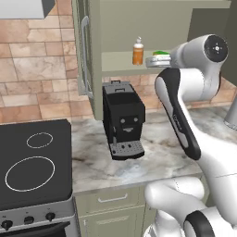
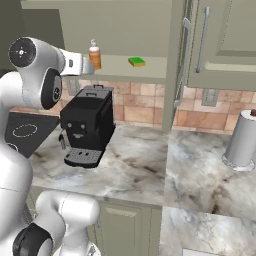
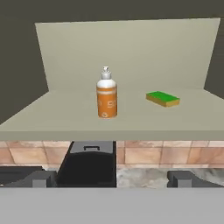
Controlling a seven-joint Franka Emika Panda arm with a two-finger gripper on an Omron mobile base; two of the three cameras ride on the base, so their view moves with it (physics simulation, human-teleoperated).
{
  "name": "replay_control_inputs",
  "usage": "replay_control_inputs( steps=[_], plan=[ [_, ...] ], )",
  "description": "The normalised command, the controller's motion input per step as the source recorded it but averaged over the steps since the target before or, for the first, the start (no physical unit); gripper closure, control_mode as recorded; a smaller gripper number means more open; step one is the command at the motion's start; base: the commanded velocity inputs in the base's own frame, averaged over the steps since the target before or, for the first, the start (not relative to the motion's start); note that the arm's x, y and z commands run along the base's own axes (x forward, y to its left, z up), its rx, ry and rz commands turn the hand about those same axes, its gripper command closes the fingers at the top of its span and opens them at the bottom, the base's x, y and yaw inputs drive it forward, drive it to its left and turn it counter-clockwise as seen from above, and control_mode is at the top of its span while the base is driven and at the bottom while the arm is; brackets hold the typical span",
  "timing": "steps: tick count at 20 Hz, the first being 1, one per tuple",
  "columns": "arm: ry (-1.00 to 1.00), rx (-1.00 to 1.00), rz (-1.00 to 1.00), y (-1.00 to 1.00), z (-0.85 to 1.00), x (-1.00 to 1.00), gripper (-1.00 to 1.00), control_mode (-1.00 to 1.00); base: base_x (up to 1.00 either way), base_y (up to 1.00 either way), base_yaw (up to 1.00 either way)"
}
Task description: Locate and retrieve the soap dispenser and sponge from the cabinet. Place them next to the sink.
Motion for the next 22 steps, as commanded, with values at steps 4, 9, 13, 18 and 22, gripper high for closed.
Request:
replay_control_inputs(
  steps=[4,9,13,18,22],
  plan=[
    [-0.13,-0.08,0.0,0.0,0.0,0.25,-1.0,-1.0,0.0,0.0,0.0],
    [0.0,-0.01,0.0,0.0,0.0,0.31,-1.0,-1.0,0.0,0.0,0.0],
    [0.0,0.0,0.0,0.0,0.0,0.34,-1.0,-1.0,0.0,0.0,0.0],
    [0.0,0.0,0.0,0.01,0.0,0.31,-1.0,-1.0,0.0,0.0,0.0],
    [0.01,0.0,0.0,0.04,0.0,0.32,-1.0,-1.0,0.0,0.0,0.0]
  ],
)
